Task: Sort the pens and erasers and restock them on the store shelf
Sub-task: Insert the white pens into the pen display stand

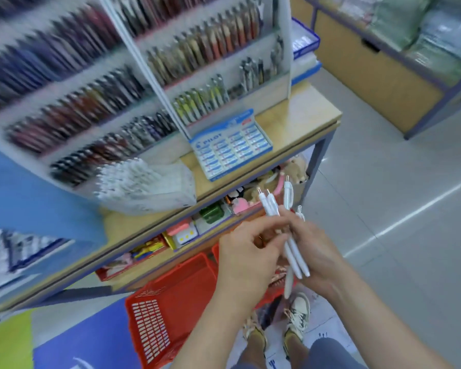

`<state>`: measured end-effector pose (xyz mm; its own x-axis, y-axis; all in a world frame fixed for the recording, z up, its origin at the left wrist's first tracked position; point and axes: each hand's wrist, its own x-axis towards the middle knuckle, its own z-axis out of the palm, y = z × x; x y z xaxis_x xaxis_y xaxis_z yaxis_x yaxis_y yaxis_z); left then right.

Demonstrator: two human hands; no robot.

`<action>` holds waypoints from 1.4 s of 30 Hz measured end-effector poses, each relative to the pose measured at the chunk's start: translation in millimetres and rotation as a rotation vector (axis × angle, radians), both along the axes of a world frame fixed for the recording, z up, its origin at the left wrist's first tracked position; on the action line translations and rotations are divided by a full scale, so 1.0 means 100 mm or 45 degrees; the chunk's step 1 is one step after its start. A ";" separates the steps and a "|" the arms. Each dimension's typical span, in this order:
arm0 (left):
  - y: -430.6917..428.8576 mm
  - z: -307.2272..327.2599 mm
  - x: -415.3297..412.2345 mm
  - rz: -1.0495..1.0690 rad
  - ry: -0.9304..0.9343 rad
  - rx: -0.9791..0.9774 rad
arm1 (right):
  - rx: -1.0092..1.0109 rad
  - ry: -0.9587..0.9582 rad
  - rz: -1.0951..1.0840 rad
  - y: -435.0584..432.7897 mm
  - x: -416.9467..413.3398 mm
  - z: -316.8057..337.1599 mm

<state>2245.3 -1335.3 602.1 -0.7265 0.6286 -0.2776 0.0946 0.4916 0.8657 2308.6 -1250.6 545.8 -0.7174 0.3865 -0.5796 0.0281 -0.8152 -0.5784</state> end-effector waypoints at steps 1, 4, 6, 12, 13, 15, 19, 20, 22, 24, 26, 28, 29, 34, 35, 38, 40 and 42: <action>-0.05 0.07 -0.06 0.102 -0.084 0.042 | 0.051 0.039 0.047 -0.04 -0.06 0.08; -0.27 0.28 -0.35 0.296 -0.150 0.231 | 0.171 0.162 0.145 -0.15 -0.26 0.30; -0.43 0.39 -0.53 0.312 -0.091 0.248 | 0.327 0.201 0.243 -0.21 -0.39 0.44; -0.75 0.55 -0.99 0.262 0.022 0.147 | 0.729 0.210 0.531 -0.45 -0.73 0.71; -0.79 0.58 -1.04 0.293 -0.026 0.198 | 0.757 0.180 0.544 -0.47 -0.76 0.74; -0.88 0.64 -1.19 0.374 -0.118 0.340 | 0.800 0.125 0.589 -0.48 -0.83 0.79; -1.05 0.68 -1.47 0.464 -0.164 0.419 | 0.776 0.106 0.565 -0.47 -0.95 0.77; -1.08 0.68 -1.52 0.467 -0.179 0.404 | 0.762 0.095 0.528 -0.48 -0.98 0.73; -1.14 0.66 -1.61 0.444 -0.205 0.350 | 0.777 0.059 0.456 -0.51 -1.05 0.66; -1.20 0.65 -1.70 0.433 -0.231 0.307 | 0.857 0.025 0.421 -0.56 -1.10 0.61; -1.24 0.64 -1.80 0.448 -0.254 0.288 | 0.909 0.009 0.400 -0.62 -1.16 0.57; -1.27 0.65 -1.90 0.458 -0.238 0.275 | 0.879 -0.014 0.326 -0.67 -1.22 0.53; -1.27 0.65 -1.96 0.461 -0.202 0.270 | 0.859 -0.032 0.276 -0.69 -1.25 0.51; -1.18 0.69 -2.31 0.418 0.237 0.220 | 0.810 -0.234 0.043 -0.64 -1.31 0.33; -1.13 0.68 -2.37 0.391 0.336 0.196 | 0.797 -0.271 0.017 -0.62 -1.32 0.30; -0.91 0.57 -2.51 0.261 0.605 0.092 | 0.774 -0.352 -0.017 -0.54 -1.40 0.20; -0.76 0.44 -2.58 0.149 0.767 0.000 | 0.753 -0.375 -0.044 -0.48 -1.48 0.12; -0.64 0.28 -2.62 0.034 0.908 -0.112 | 0.735 -0.401 -0.042 -0.43 -1.57 0.06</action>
<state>1983.5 -1399.2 630.3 -0.7645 0.6055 0.2211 0.6093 0.5668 0.5545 2151.7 -1293.2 551.7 -0.5296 0.7172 -0.4529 0.2478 -0.3798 -0.8913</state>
